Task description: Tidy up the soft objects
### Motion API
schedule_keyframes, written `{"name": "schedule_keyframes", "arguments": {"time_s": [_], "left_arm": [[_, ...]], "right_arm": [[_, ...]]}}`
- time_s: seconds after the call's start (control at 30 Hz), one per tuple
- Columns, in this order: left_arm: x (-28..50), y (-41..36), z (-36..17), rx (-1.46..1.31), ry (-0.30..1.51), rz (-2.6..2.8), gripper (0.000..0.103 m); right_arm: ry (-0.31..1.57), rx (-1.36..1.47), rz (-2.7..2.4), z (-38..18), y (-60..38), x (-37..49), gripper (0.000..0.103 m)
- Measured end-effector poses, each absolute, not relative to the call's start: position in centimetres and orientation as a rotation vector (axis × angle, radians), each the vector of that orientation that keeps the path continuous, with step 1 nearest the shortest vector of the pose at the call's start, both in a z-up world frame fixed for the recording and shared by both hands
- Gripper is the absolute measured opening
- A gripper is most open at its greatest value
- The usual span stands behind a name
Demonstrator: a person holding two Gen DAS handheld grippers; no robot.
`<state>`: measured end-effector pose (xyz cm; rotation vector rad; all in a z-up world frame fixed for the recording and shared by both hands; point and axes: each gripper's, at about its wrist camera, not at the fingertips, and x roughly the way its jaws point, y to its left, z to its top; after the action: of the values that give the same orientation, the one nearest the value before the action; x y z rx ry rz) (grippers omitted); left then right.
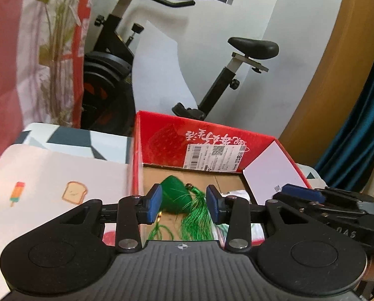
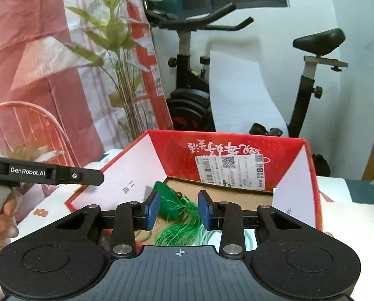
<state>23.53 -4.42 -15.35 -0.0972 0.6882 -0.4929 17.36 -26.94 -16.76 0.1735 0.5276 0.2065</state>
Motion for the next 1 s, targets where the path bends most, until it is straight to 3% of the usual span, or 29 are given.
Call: {"name": "schedule_keyframes", "arguments": {"time_s": [0.37, 0.77, 1.0], "left_arm": [[16.3, -3.9, -15.8, -0.149, 0.675, -0.502, 0.041], [13.8, -6.0, -21.1, -0.082, 0.784, -0.499, 0.041], [12.6, -7.0, -23.1, 0.027, 0.754, -0.469, 0.041]], "right_arm": [[0.503, 0.145, 0.234, -17.3, -25.8, 10.5, 0.033], [0.660, 0.149, 0.171, -23.2, -26.2, 7.5, 0.033], [0.726, 0.112, 0.149, -25.6, -25.5, 7.0, 0.033]]}}
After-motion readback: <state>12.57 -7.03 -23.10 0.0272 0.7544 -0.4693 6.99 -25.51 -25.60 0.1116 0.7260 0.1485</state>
